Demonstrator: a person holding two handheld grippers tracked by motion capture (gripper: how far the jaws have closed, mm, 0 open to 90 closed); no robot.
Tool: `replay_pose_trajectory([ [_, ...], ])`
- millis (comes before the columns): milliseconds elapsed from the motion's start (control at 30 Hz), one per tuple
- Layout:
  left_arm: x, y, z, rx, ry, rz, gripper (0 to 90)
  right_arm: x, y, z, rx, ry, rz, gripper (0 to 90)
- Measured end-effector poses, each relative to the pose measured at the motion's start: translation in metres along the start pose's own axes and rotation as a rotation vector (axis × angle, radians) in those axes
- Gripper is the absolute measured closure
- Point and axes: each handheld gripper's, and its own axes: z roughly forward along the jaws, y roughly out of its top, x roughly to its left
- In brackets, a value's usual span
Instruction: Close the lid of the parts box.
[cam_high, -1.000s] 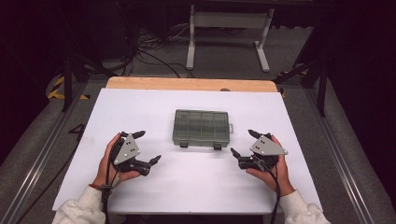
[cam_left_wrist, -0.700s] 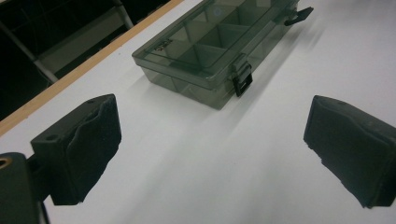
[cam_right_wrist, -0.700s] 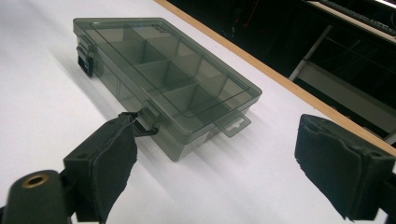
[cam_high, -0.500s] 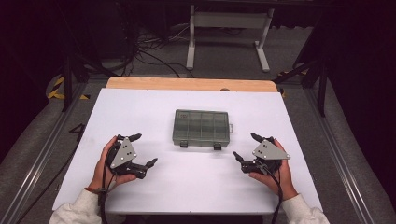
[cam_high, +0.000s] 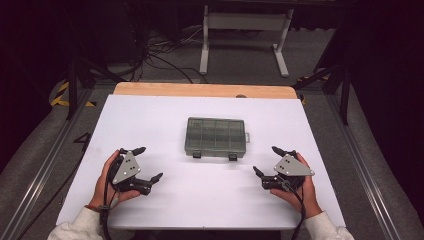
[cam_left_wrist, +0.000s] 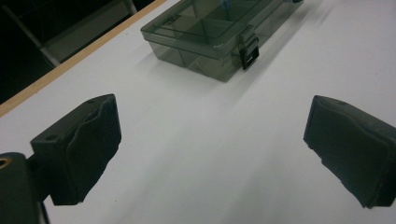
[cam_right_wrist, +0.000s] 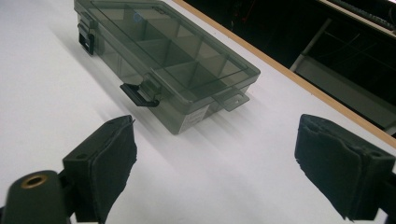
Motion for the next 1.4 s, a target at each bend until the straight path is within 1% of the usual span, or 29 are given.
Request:
replay_pose_trajectory([
  [200, -0.001, -0.006, -0.005, 0.006, 0.000, -0.002, 4.6, -0.002, -0.004, -0.005, 0.000, -0.012, 0.004, 13.0],
  [400, 0.001, -0.013, -0.010, 0.005, 0.003, -0.026, 4.4, -0.003, -0.009, -0.012, -0.002, -0.024, 0.011, 12.9],
  [667, 0.002, -0.019, -0.014, 0.012, 0.007, -0.035, 4.4, -0.007, -0.018, -0.021, 0.010, -0.042, 0.030, 12.6],
  [800, 0.002, -0.022, -0.015, 0.021, 0.000, -0.027, 4.3, -0.007, -0.023, -0.025, 0.019, -0.046, 0.037, 12.5],
  [833, 0.001, -0.023, -0.016, 0.019, -0.001, -0.036, 4.3, -0.007, -0.024, -0.026, 0.021, -0.048, 0.033, 12.5],
  [1033, 0.002, -0.030, -0.023, 0.027, 0.000, -0.056, 4.3, -0.004, -0.029, -0.028, 0.033, -0.049, 0.026, 12.2],
  [1067, 0.002, -0.031, -0.024, 0.028, -0.005, -0.062, 4.3, -0.004, -0.031, -0.029, 0.034, -0.047, 0.027, 12.2],
  [1100, 0.002, -0.033, -0.025, 0.030, -0.011, -0.066, 4.2, -0.004, -0.032, -0.029, 0.035, -0.045, 0.035, 12.1],
  [1167, 0.000, -0.036, -0.028, 0.038, -0.007, -0.072, 4.2, -0.004, -0.035, -0.029, 0.043, -0.044, 0.035, 11.9],
  [1267, -0.001, -0.038, -0.032, 0.039, -0.013, -0.078, 4.2, -0.003, -0.038, -0.031, 0.047, -0.038, 0.039, 11.6],
  [1300, -0.001, -0.039, -0.033, 0.044, -0.011, -0.077, 4.2, -0.003, -0.039, -0.031, 0.046, -0.037, 0.037, 11.5],
  [1333, -0.001, -0.042, -0.035, 0.052, -0.009, -0.083, 4.1, -0.002, -0.041, -0.033, 0.045, -0.030, 0.045, 11.0],
  [1400, -0.001, -0.043, -0.037, 0.053, -0.005, -0.090, 4.1, -0.001, -0.043, -0.034, 0.048, -0.028, 0.047, 10.3],
])
